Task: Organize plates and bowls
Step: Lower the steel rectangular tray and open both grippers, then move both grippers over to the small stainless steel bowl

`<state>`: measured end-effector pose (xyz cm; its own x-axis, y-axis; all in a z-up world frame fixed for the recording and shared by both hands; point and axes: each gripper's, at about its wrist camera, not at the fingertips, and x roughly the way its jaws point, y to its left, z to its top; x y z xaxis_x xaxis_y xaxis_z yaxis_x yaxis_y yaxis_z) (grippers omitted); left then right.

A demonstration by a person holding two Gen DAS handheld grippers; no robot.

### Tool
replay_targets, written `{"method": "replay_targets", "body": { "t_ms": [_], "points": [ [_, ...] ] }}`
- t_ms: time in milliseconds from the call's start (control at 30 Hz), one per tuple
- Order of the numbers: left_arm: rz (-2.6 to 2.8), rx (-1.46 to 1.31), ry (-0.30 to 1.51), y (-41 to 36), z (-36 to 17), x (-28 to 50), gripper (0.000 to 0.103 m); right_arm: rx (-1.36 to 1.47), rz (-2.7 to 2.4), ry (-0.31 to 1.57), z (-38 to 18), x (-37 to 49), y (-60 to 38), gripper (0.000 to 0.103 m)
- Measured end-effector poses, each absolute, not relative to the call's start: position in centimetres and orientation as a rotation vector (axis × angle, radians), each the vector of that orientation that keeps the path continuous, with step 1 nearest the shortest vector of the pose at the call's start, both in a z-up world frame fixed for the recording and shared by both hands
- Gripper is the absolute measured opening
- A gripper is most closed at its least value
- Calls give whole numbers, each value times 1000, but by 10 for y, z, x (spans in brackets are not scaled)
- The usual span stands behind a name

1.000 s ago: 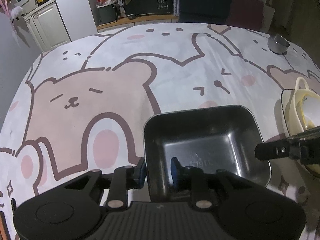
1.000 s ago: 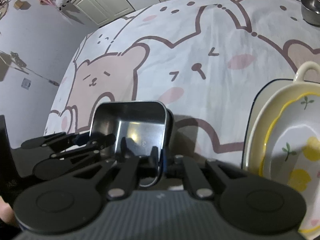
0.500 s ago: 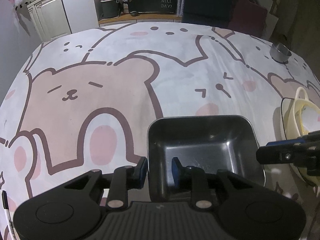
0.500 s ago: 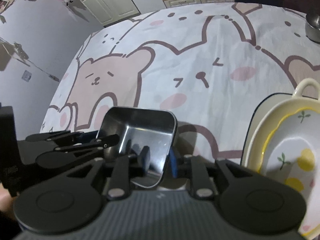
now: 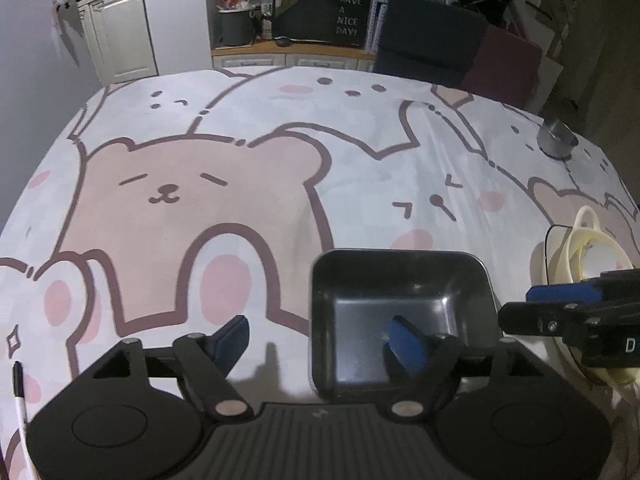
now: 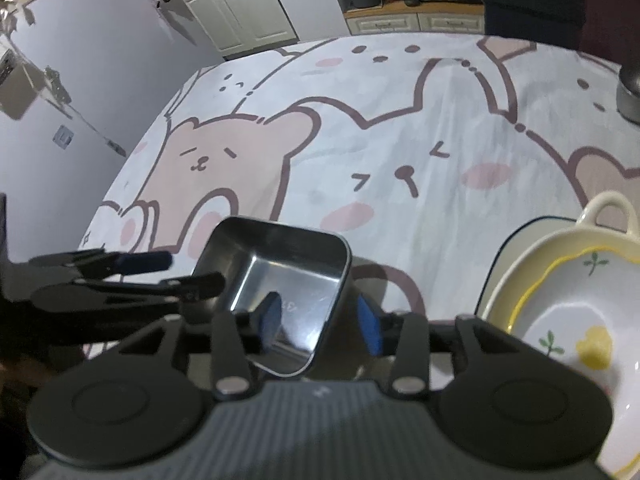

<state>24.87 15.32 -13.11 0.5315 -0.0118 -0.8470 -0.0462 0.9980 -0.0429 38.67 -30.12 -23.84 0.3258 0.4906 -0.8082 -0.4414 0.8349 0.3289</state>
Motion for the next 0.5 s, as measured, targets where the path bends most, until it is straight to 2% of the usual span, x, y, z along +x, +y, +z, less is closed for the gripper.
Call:
{"method": "replay_targets", "body": {
  "t_ms": [167,233,300,500],
  "points": [
    [42,-57,998,159,-123,239,91,45,614,1056,-234,383,-305,64],
    [53,-57,993,160,-120,234,94,43,606,1047,-232,382,-307,73],
    [62,-53,987,162,-117,230,98,41,596,1032,-230,380,-309,77],
    [81,-54,970,163,-108,218,103,32,587,1008,-222,375,-317,95]
  ]
}}
